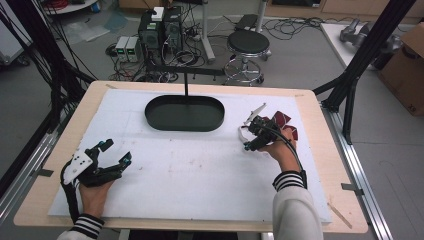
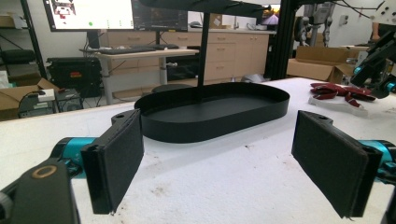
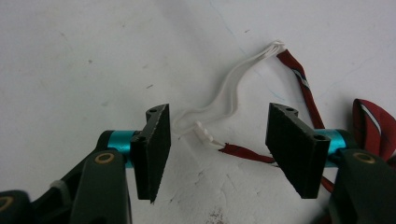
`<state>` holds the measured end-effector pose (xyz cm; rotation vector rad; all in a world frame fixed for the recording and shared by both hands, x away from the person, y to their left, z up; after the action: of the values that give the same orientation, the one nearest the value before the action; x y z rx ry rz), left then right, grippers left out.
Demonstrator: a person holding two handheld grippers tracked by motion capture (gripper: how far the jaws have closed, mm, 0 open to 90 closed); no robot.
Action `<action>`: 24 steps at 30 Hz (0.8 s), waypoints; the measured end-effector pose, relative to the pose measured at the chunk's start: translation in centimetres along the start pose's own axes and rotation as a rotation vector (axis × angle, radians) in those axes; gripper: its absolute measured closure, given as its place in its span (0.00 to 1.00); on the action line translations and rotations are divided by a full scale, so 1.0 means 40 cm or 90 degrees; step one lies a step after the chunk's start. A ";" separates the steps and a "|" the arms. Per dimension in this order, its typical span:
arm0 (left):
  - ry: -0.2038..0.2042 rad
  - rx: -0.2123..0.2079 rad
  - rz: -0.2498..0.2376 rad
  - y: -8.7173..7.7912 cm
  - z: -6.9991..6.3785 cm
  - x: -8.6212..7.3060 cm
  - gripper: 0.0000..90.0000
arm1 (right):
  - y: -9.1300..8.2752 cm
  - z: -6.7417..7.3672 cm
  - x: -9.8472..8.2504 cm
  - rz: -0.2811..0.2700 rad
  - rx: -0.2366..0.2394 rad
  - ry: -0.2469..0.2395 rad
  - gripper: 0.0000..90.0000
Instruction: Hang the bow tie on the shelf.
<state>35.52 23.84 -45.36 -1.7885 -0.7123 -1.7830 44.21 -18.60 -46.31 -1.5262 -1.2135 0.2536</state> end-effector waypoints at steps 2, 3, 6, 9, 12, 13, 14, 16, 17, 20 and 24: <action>0.000 0.000 -0.001 0.000 0.000 0.000 0.19 | 0.006 0.003 -0.005 0.011 0.004 -0.014 0.47; 0.000 0.000 -0.001 0.000 0.000 0.000 0.19 | 0.010 0.003 -0.008 0.015 0.003 -0.023 0.48; 0.000 -0.001 -0.002 0.000 0.000 0.000 0.19 | 0.020 0.003 -0.018 0.028 0.008 -0.039 0.49; -0.001 0.000 -0.002 0.000 0.000 0.000 0.19 | 0.032 0.003 -0.018 0.028 0.012 -0.051 0.49; -0.001 0.000 -0.002 0.000 0.000 0.000 0.19 | 0.042 0.006 -0.015 0.024 0.017 -0.063 0.52; 0.000 0.000 -0.002 0.000 0.000 0.000 0.19 | 0.046 0.007 -0.015 0.026 0.019 -0.069 0.52; -0.001 -0.001 -0.002 0.000 0.000 0.000 0.19 | 0.050 0.008 -0.017 0.029 0.020 -0.075 0.53; -0.002 0.000 -0.003 -0.001 0.000 0.000 0.19 | 0.056 0.010 -0.022 0.039 0.023 -0.086 0.53; -0.002 -0.001 -0.002 -0.001 0.000 0.000 0.19 | 0.059 0.011 -0.025 0.040 0.026 -0.093 0.53; -0.002 0.000 -0.003 0.000 0.000 0.000 0.19 | 0.060 0.007 -0.025 0.036 0.026 -0.098 0.56; -0.002 0.000 -0.003 -0.001 0.000 0.001 0.19 | 0.061 0.003 -0.033 0.041 0.023 -0.109 0.54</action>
<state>35.49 23.84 -45.34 -1.7910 -0.7182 -1.7848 44.87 -19.20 -48.93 -1.5379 -1.2873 0.4534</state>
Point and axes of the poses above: each handheld gripper's, and its own axes: y roughly forward along the jaws, x roughly out of its top, z roughly to its left, the point moved 9 cm from there along y, roughly forward along the jaws, and after that the axes turned 14 degrees about -x, right-handed, at the moved point
